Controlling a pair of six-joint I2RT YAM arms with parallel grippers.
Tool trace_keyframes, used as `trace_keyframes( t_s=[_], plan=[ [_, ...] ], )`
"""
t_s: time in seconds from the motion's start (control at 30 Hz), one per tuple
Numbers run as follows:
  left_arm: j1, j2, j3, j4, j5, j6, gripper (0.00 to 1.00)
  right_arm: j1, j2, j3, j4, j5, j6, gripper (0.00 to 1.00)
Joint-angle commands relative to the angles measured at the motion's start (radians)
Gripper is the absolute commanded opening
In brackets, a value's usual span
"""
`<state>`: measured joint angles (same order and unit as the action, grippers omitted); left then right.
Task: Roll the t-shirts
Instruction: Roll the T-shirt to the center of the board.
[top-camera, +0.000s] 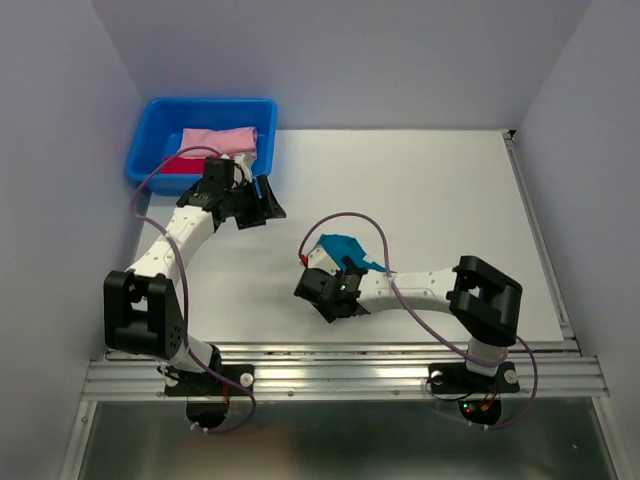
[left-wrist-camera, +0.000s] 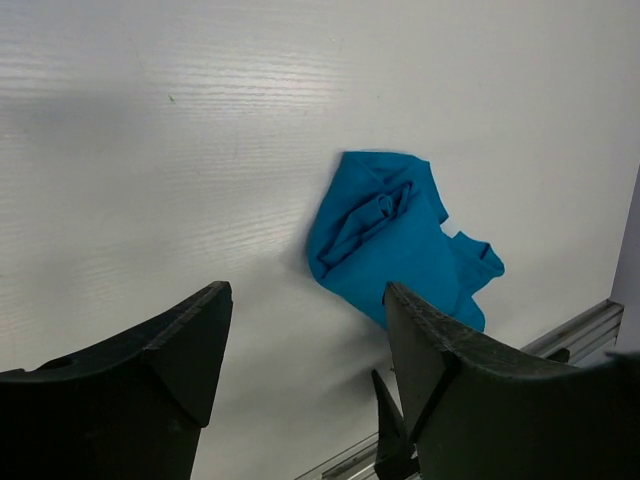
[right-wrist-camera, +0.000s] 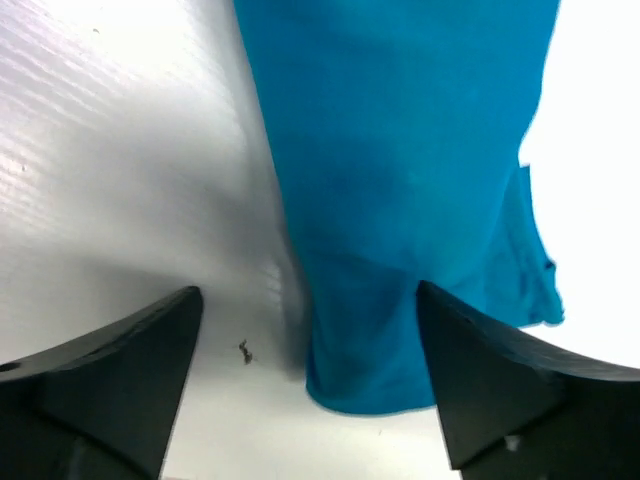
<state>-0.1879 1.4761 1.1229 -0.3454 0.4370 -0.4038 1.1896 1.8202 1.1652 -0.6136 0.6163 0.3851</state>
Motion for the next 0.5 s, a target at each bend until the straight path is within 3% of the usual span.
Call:
trace_keyframes(
  t_s=[0.0, 0.1, 0.23, 0.33, 0.37, 0.47],
  plan=[
    [0.001, -0.031, -0.012, 0.005, 0.006, 0.049, 0.73, 0.004, -0.114, -0.048, -0.022, 0.023, 0.081, 0.97],
    [-0.011, -0.002, -0.005, 0.003, 0.031, 0.062, 0.74, 0.004, -0.246, -0.087, 0.008, 0.030, 0.159, 0.98],
    [-0.065, 0.059, 0.014, 0.019, 0.031, 0.071, 0.75, -0.100, -0.390, -0.150, 0.069, -0.076, 0.317, 0.93],
    [-0.123, 0.099, 0.029, 0.039, 0.026, 0.059, 0.71, -0.223, -0.482, -0.228, 0.097, -0.190, 0.434, 0.75],
    [-0.139, 0.105, 0.031, 0.058, 0.026, 0.051, 0.69, -0.251, -0.504, -0.263, 0.100, -0.231, 0.466, 0.60],
    [-0.195, 0.136, 0.025, 0.108, 0.016, 0.039, 0.58, -0.358, -0.568, -0.317, 0.124, -0.326, 0.532, 0.39]
  ],
)
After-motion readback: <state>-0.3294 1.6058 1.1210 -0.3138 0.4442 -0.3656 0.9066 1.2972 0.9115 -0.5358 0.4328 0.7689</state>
